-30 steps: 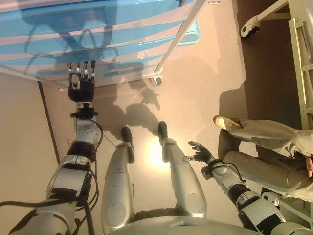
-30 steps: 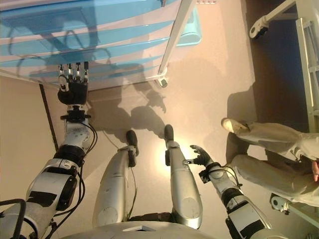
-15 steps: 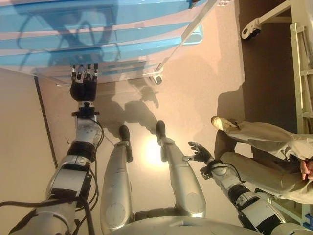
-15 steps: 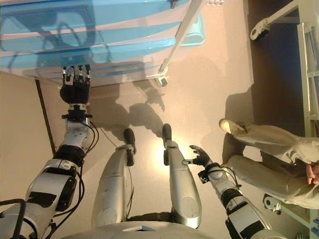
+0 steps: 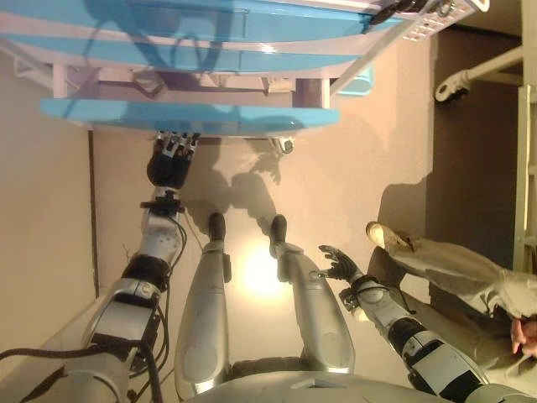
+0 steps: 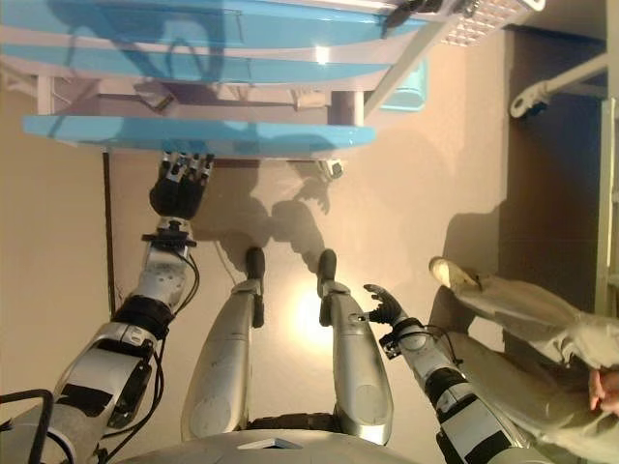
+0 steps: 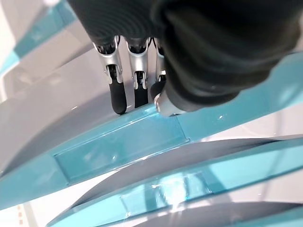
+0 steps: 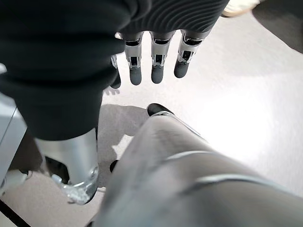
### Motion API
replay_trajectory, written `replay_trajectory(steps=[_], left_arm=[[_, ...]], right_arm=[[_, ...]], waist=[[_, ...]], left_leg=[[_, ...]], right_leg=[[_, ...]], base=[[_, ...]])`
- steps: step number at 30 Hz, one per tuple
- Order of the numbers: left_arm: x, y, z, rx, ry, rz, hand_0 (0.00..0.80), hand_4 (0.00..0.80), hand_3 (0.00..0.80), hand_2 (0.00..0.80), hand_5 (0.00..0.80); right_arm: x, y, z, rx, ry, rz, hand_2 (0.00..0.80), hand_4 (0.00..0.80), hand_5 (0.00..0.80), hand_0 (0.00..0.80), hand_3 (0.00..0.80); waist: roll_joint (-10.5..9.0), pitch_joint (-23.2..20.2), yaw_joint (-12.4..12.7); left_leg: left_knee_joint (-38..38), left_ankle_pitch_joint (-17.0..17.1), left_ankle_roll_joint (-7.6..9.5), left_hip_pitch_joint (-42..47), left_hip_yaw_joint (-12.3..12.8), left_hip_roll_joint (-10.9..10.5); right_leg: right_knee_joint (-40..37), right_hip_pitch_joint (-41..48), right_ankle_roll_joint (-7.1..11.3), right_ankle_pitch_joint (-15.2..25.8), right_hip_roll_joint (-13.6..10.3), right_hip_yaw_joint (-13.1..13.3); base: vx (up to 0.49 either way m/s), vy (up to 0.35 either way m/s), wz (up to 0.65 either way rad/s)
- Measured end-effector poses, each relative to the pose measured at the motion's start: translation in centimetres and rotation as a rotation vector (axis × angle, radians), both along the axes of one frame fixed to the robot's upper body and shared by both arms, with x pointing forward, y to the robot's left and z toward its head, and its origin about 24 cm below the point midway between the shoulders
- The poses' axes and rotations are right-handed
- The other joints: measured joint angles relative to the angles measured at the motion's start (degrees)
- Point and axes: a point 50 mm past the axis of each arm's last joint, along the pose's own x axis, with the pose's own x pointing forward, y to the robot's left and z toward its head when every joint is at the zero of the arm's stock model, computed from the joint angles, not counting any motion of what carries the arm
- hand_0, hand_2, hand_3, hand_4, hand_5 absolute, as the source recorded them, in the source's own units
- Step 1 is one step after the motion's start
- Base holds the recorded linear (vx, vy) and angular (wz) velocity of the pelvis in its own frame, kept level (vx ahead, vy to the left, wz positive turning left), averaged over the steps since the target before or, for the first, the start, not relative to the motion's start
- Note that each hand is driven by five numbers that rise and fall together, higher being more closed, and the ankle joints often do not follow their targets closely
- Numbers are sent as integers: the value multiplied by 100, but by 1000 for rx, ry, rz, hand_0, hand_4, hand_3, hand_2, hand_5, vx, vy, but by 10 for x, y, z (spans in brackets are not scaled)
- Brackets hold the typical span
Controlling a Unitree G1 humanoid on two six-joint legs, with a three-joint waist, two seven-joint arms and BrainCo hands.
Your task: Open the drawer and pick up the medicine
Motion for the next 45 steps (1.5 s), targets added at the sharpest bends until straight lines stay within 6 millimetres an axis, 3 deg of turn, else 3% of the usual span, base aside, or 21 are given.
replay_trajectory(steps=[6, 10, 15, 23, 24, 25, 28, 31, 35, 39, 41, 45], left_arm=[[-33, -14, -46, -56, 104, -104, 800, 800, 800, 800, 800], [-70, -12, -85, -98, 210, -160, 800, 800, 800, 800, 800], [-111, -8, -125, -126, 364, -201, 800, 800, 800, 800, 800], [-147, 4, -160, -112, 571, -178, 800, 800, 800, 800, 800], [-145, 1, -160, -100, 578, -188, 627, 627, 627, 627, 627], [-146, 0, -162, -95, 591, -186, 0, 0, 0, 0, 0], [-155, 3, -173, -57, 688, -143, 0, 0, 0, 0, 0], [-175, 16, -193, 142, 928, -60, 0, 0, 0, 0, 0], [-207, 35, -214, 553, 1231, 1, 0, 0, 0, 0, 0], [-214, 46, -216, 1121, 1288, -62, 0, 0, 0, 0, 0], [-211, 46, -217, 1234, 1289, -81, 0, 0, 0, 0, 0], [-213, 46, -219, 1292, 1322, -116, 0, 0, 0, 0, 0]], right_arm=[[0, -11, 0, -55, 12, -28, 0, 0, 0, 0, 0], [2, -25, 3, -72, 11, -73, 0, 0, 0, 0, 0], [3, -51, 9, -124, 4, -119, 0, 0, 0, 0, 0], [2, -68, 12, -107, -7, -179, 0, 0, 0, 0, 0], [0, -69, 11, -109, 0, -182, 0, 0, 0, 0, 0], [-1, -70, 10, -110, 6, -182, 0, 0, 0, 0, 0], [-14, -81, 2, -137, 55, -199, 0, 0, 0, 0, 0], [-24, -92, -2, -155, 91, -227, 0, 0, 0, 0, 0], [-33, -95, -7, -164, 117, -249, 0, 0, 0, 0, 0], [-45, -103, -13, -208, 146, -317, 0, 0, 0, 0, 0], [-52, -110, -15, -239, 154, -384, 0, 0, 0, 0, 0], [-70, -128, -14, -307, 110, -606, 0, 0, 0, 0, 0]], waist=[[220, 118, 469], [423, 131, 756], [889, 148, 1012], [1254, 96, 1270], [1298, 71, 1257], [1313, 62, 1239], [1462, -90, 1253], [1593, -386, 1231], [1515, -787, 1085], [1331, -1048, 923], [1263, -1097, 761], [1142, -1228, 539]], left_leg=[[-560, 325, -333, 387, -455, 88], [-776, 371, -458, 512, -672, 110], [-898, 496, -408, 657, -811, 200], [-1063, 577, -528, 965, -921, 146], [-1070, 588, -530, 970, -931, 124], [-1099, 599, -534, 1020, -930, 94], [-1178, 611, -540, 1149, -943, 42], [-1288, 652, -485, 1174, -930, 1], [-1372, 690, -489, 1269, -876, -12], [-1464, 682, -462, 1381, -754, 38], [-1488, 655, -421, 1484, -593, 68], [-1616, 625, -356, 1693, -314, 154]], right_leg=[[324, 182, -329, -348, -16, -486], [599, 214, -446, -615, -44, -715], [634, 449, -599, -729, -70, -1095], [805, 715, -590, -987, -218, -1324], [836, 723, -600, -995, -256, -1347], [881, 749, -583, -1026, -290, -1343], [878, 878, -514, -1094, -355, -1373], [859, 876, -487, -1106, -413, -1404], [780, 948, -455, -1110, -424, -1385], [652, 995, -371, -1097, -352, -1259], [546, 1076, -322, -1034, -315, -1171], [123, 1267, -205, -798, -148, -896]], base=[[-20, -50, 40], [-7, -28, 32], [-2, 14, 31], [24, 68, 19], [36, 69, 12], [37, 66, 13], [37, 55, 14], [51, 45, 9], [48, 62, -2], [33, 54, -15], [44, 27, -28], [66, 10, -40]])
